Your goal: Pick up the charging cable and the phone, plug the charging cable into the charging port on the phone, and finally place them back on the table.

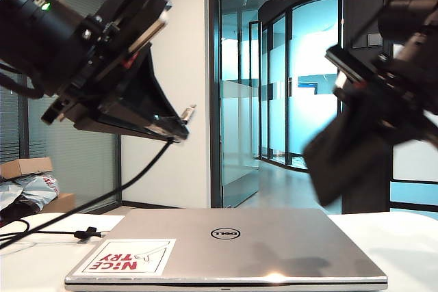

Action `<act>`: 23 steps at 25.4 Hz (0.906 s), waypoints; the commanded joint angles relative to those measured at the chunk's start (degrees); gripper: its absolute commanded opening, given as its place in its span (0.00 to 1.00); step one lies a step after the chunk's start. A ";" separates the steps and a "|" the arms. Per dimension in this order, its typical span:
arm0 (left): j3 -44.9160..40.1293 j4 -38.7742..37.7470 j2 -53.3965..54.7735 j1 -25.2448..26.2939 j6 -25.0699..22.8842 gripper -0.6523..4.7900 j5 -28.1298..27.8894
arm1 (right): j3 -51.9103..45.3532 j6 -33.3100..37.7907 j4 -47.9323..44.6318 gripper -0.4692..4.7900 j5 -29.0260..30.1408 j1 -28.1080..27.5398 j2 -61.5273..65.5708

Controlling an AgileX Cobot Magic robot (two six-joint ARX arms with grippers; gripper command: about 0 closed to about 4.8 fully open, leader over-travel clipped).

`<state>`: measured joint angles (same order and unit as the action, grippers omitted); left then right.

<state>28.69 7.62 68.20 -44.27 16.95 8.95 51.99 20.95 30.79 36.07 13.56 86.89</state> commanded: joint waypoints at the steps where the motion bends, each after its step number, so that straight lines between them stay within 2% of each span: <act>1: 0.13 0.09 -0.09 -2.16 8.20 0.11 0.13 | 0.28 5.57 -9.57 0.08 6.84 0.02 -0.28; 9: 0.13 0.15 -0.09 -7.82 16.57 0.11 0.15 | 0.26 16.06 -24.85 0.08 13.18 0.66 0.42; 16: 0.13 0.22 -0.09 -9.90 24.74 0.11 0.20 | 0.22 25.94 -34.56 0.08 18.32 3.13 1.44; 17: 0.13 0.46 -0.09 -9.90 27.08 0.11 0.22 | 0.22 27.67 -35.87 0.08 18.56 3.58 1.53; 21: 0.13 2.80 -0.09 -9.90 31.67 0.11 0.20 | -0.22 30.53 -35.74 0.08 18.32 5.01 1.53; 23: 0.13 3.45 -0.09 -9.90 31.69 0.11 0.20 | -0.68 30.38 -35.80 0.08 18.18 5.68 1.53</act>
<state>28.69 9.52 68.20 -54.13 48.03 8.95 51.31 51.20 -3.07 53.39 18.70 88.88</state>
